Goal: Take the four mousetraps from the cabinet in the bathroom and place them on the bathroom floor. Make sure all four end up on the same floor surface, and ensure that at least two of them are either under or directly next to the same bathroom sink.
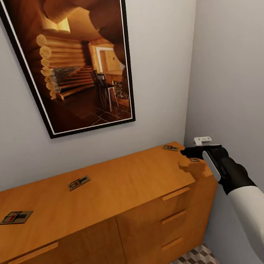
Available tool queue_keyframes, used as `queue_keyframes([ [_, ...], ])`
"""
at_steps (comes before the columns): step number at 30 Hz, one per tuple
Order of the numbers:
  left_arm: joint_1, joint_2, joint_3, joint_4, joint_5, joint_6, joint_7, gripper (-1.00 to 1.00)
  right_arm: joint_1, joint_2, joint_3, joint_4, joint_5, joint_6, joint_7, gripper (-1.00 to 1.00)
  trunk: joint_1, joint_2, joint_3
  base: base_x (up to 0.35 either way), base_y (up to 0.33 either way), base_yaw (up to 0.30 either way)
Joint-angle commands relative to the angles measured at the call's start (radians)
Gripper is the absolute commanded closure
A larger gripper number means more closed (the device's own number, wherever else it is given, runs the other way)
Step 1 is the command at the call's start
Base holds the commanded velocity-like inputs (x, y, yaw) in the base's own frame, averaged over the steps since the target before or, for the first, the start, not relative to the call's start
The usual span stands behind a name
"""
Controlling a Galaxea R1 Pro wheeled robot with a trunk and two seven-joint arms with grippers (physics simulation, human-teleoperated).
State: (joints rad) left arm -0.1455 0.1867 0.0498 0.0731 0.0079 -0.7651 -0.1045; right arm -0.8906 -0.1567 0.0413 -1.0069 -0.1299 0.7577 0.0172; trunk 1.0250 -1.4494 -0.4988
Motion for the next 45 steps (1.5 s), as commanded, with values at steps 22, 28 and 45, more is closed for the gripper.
queue_keyframes([
  [22, -0.002, -0.001, 0.005, 0.005, 0.002, -0.005, -0.007, -1.0, 0.004, -0.048, -0.004, 0.116, -0.009, -0.133, 0.007, -1.0, 0.0, -0.001, -0.001, 0.0, 0.0, 0.0],
  [28, -0.002, -0.004, 0.005, 0.005, 0.002, -0.005, -0.007, -1.0, 0.004, -0.049, -0.004, 0.117, -0.01, -0.134, 0.007, -1.0, 0.0, -0.001, -0.001, 0.0, 0.0, 0.0],
  [45, -0.002, -0.004, 0.005, 0.005, 0.003, -0.005, -0.007, -1.0, 0.004, -0.047, -0.003, 0.117, -0.013, -0.135, 0.029, -1.0, 0.0, -0.001, -0.001, 0.0, 0.0, 0.0],
])
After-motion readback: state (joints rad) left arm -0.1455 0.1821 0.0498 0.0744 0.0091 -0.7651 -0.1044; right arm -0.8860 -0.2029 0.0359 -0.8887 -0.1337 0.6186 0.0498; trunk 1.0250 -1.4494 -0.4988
